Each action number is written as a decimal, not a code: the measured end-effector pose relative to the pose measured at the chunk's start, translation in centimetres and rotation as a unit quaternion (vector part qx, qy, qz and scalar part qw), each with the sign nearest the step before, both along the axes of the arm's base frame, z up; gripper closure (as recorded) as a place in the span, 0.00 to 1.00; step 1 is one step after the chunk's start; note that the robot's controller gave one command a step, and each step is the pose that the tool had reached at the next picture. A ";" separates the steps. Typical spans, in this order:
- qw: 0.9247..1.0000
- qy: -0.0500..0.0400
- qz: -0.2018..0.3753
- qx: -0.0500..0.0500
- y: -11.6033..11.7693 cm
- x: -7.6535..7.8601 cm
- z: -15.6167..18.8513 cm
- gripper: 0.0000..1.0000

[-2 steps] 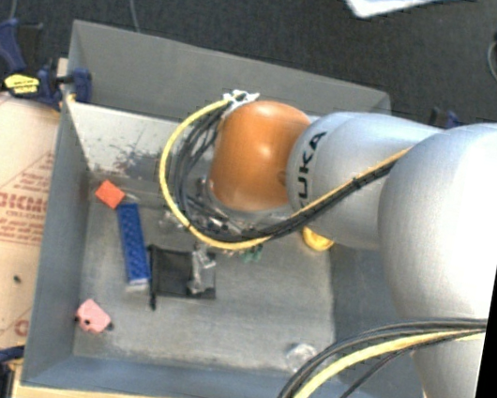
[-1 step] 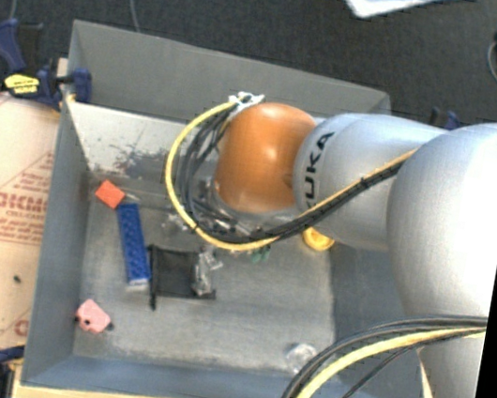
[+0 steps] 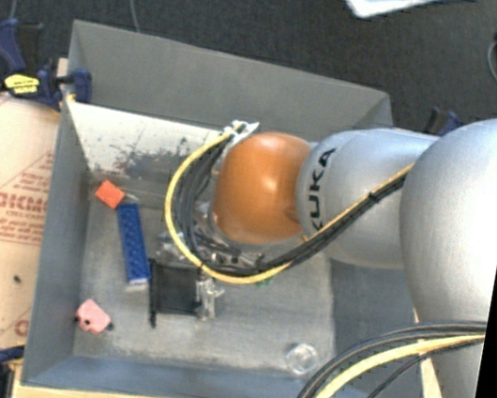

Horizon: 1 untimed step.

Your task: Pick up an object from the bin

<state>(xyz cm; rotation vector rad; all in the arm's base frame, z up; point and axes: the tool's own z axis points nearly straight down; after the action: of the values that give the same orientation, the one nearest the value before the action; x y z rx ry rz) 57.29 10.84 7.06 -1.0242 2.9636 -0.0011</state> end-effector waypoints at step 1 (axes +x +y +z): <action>0.999 -0.005 -0.037 0.001 0.6 1.0 0.1 1.00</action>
Offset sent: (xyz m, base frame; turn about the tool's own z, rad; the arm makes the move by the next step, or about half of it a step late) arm 0.0000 0.0000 0.0000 0.0000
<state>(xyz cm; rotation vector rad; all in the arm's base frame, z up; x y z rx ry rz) 58.26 11.42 7.16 -0.9117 2.9902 -0.0024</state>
